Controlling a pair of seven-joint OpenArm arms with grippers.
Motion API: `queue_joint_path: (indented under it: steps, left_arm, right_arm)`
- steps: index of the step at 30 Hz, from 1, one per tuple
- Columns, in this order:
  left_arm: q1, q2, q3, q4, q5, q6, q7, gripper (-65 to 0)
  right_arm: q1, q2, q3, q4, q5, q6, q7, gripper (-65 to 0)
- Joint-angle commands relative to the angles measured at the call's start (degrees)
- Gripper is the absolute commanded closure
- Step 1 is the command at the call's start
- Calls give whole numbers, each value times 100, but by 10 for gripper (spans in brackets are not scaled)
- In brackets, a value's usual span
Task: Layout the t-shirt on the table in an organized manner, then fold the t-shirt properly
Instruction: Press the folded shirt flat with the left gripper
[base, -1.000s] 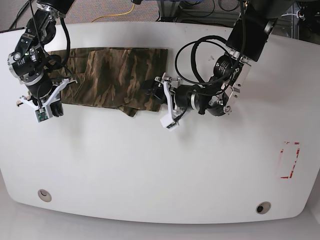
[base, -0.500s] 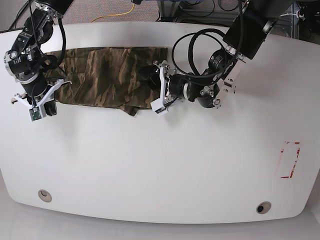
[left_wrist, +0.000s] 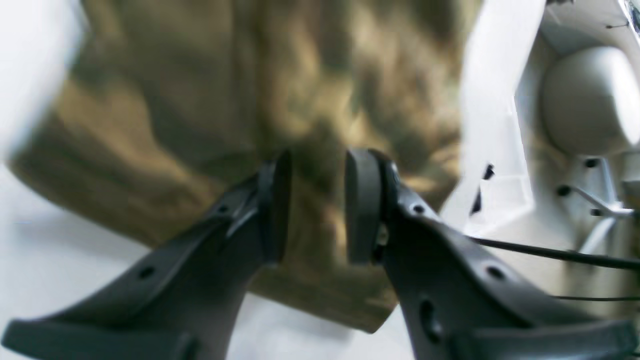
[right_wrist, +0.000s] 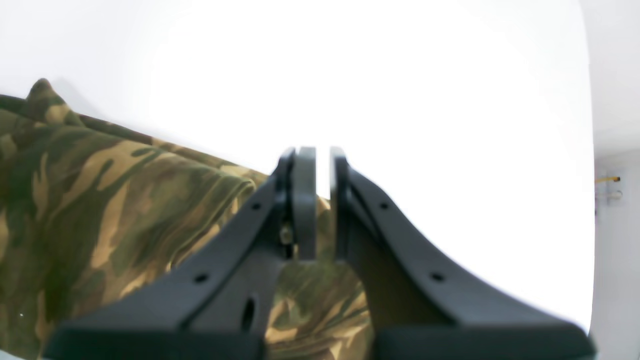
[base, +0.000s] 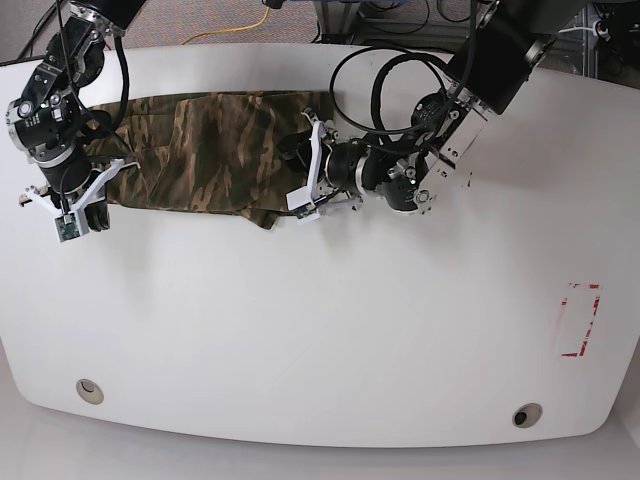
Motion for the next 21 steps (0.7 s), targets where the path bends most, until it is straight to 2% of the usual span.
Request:
queue_joint_path:
  steps: [1,4,11,15,16,21]
  left_arm:
    - [-127,-74,-22,366,-97,-27,14,-221]
    - [-145,-74,-22,515,-79,-27,40,-235]
    - [-145,-47,22,524,-70,-53,22,-233]
    - [-118,102,4,524,-44,-36,14,-228]
    - [-118,111,-4,515,-35,-27,-4,-219]
    - [-92,120,48,295,281,-27,-250,-88]
  right_arm:
    - [52,69,1,87,84,-10,133,-46]
    - [52,-46,1,87,84,-10,133,-46]
    - [26,-63,1,87,84,-10,133,-46]
    - [26,-72,-8,87,84,-10,133,-46]
    - [26,-72,-8,87,84,-10,133,-46]
    - [52,-90,-8,78,75,-10,133,-46]
